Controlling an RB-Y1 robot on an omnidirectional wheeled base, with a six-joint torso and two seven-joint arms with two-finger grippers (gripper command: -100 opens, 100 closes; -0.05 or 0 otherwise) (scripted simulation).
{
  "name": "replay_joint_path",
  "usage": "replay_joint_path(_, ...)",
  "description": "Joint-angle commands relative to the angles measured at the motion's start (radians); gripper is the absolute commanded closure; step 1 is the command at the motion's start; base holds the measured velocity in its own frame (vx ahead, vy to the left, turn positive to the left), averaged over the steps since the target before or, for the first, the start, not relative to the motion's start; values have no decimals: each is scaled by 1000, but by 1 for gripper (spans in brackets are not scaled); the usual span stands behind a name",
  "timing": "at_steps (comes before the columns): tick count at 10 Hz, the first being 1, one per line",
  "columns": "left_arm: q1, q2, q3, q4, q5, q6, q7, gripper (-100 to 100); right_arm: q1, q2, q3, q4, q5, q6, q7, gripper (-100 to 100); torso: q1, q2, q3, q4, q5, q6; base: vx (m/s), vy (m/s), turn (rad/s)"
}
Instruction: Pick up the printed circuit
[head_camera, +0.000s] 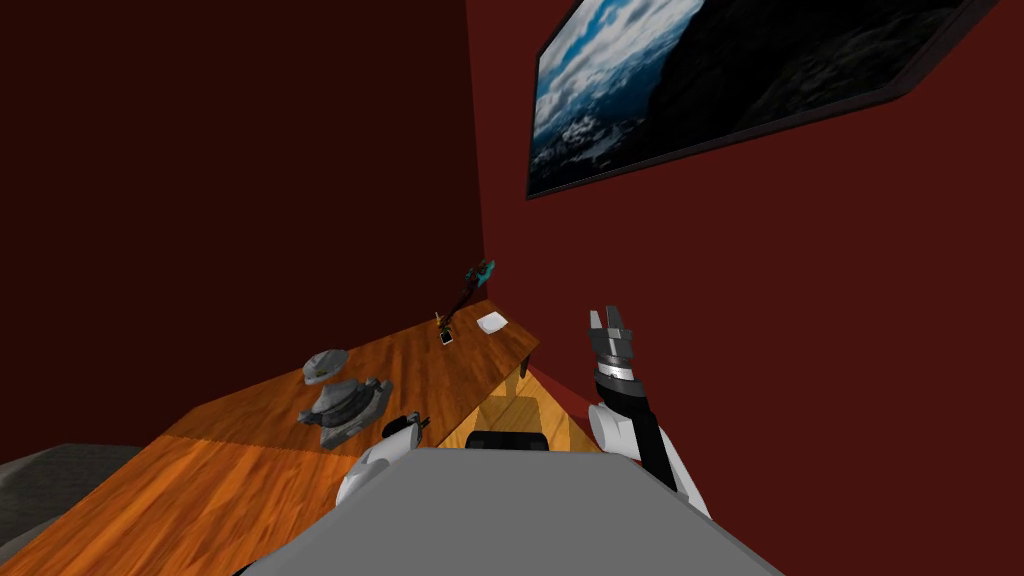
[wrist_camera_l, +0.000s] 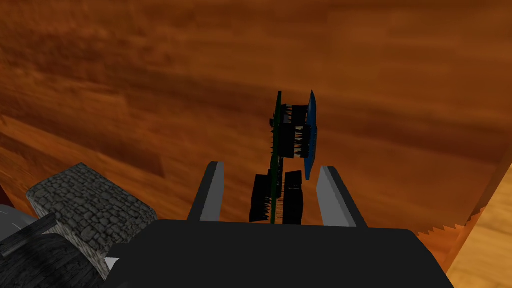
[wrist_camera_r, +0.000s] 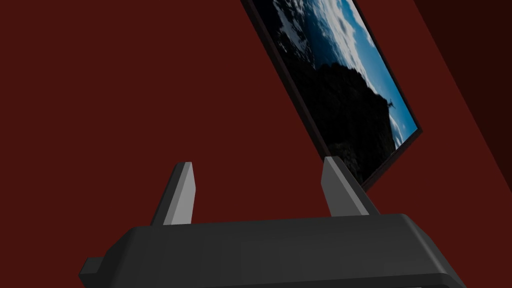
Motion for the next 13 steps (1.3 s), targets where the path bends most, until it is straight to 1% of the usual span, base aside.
replay_joint_path(1, 0, 0, 0, 0, 0, 0, 0, 100, 0, 0, 0, 0, 0, 0, 0, 0, 0, 0, 0, 0, 0, 0, 0, 0, 0)
replay_joint_path(4, 0, 0, 0, 0, 0, 1, 0, 100, 0, 0, 0, 0, 0, 0, 0, 0, 0, 1, 1, 0, 0, 0, 0, 0, 0)
replay_joint_path(5, 0, 0, 0, 0, 0, 1, 0, 0, 0, 0, 0, 0, 0, 0, 0, 0, 0, 1, 1, 0, 0, 0, 0, 0, 0)
replay_joint_path(6, 7, -3, 6, -33, -8, 25, 4, 100, 0, 0, 0, 0, 0, 0, 0, 0, 0, 1, 1, 0, 0, 0, -17, -10, -25)
replay_joint_path(7, 6, 2, 11, -52, -7, 49, 5, 100, 0, 0, 0, 0, 0, 0, 0, 0, -1, 2, 1, 1, 0, 1, -58, -34, -42)
replay_joint_path(8, 5, 5, 14, -61, -6, 60, 5, 100, 0, 0, 0, 0, 0, 0, 0, 0, -3, 4, 2, 1, -1, 0, -71, -45, -32)
replay_joint_path(10, 2, 16, 24, -98, -2, 107, 6, 100, 0, 0, 0, 0, 0, 0, 0, 0, -4, 6, 3, 1, -1, 0, -73, -45, -43)
replay_joint_path(11, 1, 19, 26, -108, -1, 119, 6, 100, 0, 0, 0, 0, 0, 0, 0, 0, -4, 6, 3, 1, -1, 0, -68, -33, -27)
replay_joint_path(12, 8, 12, 25, -116, -7, 114, 8, 100, 0, 0, 0, 0, 0, 0, 0, 0, -3, 6, 3, 1, -1, 0, -28, -13, -3)
replay_joint_path(13, 9, 13, 26, -119, -7, 120, 8, 0, 0, 0, 0, 0, 0, 0, 0, 0, -2, 4, 2, 1, 0, 0, -6, -3, 2)
